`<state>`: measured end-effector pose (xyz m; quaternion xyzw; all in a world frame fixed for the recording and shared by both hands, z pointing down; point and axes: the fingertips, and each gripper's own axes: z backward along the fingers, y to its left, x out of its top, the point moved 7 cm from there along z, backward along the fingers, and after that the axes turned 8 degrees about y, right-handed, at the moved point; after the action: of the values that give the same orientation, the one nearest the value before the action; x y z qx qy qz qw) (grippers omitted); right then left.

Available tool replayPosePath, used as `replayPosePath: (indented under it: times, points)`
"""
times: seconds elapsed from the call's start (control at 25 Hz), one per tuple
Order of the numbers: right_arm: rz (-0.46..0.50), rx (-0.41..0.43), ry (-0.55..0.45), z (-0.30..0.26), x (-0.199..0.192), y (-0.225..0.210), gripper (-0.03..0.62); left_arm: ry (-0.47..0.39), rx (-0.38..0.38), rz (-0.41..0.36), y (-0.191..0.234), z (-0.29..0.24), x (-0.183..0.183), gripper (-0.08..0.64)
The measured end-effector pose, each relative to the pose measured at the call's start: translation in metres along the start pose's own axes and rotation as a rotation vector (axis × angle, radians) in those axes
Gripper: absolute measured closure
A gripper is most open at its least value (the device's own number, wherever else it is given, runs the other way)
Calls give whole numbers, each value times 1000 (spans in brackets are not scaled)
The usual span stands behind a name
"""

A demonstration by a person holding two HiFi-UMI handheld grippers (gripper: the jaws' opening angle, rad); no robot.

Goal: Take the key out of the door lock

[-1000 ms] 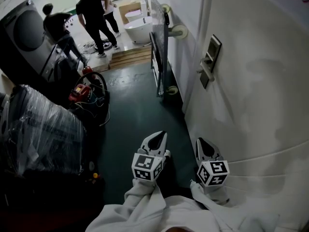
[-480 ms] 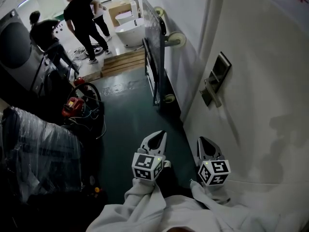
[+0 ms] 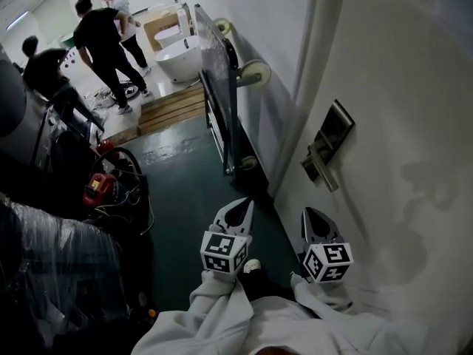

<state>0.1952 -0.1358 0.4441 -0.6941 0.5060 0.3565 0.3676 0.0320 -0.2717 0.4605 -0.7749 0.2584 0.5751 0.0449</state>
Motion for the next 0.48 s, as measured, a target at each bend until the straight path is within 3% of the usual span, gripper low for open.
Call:
replayPosePath:
  times: [0.48]
  points:
    - [-38,-70,14,-12,-3,-7,540,21,-80,10,14,-31,3,543]
